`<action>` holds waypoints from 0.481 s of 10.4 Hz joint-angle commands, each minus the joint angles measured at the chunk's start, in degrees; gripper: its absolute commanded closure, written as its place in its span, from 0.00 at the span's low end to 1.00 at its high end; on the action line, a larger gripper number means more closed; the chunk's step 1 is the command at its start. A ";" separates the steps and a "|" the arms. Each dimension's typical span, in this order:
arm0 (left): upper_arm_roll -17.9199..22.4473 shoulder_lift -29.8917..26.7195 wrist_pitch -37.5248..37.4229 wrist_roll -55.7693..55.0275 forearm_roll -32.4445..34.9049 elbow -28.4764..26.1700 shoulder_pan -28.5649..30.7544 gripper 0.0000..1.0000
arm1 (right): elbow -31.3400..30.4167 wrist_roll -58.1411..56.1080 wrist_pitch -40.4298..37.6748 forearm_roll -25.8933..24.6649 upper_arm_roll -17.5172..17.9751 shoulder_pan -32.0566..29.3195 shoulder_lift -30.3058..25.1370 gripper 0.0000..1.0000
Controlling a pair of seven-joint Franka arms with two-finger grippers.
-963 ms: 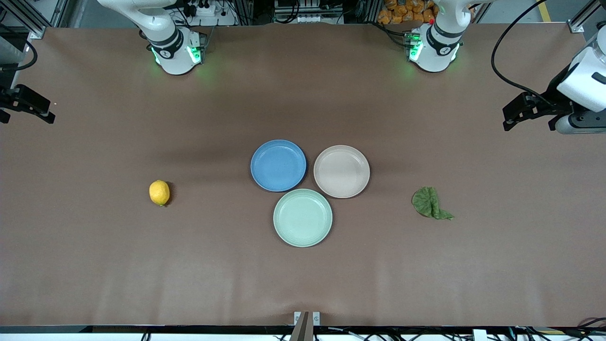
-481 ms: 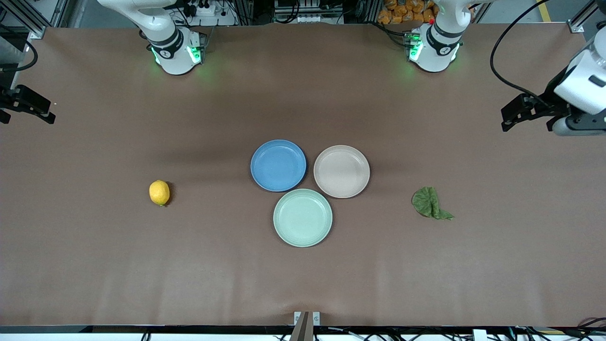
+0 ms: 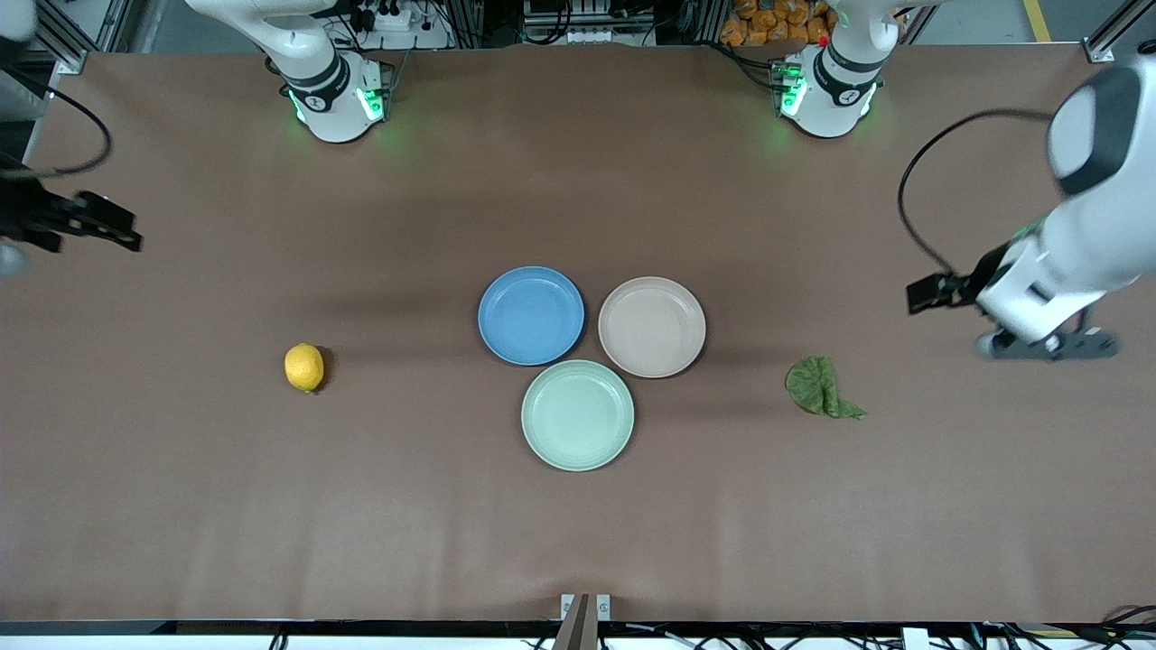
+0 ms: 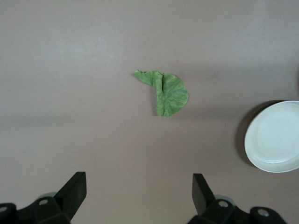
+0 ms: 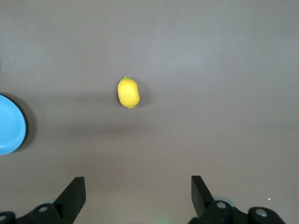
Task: Place lemon and lettuce in plates
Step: 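Reach the right gripper to the lemon while the left gripper reaches the lettuce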
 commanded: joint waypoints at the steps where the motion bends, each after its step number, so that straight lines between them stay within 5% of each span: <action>1: 0.09 1.59 10.02 0.48 -0.60 -6.88 0.14 0.00 | -5.95 -0.20 7.35 1.00 0.02 0.77 3.53 0.00; 5: 0.09 14.41 20.43 -2.41 3.62 -7.70 -0.13 0.00 | -16.43 -0.46 24.42 4.00 0.11 1.39 6.86 0.00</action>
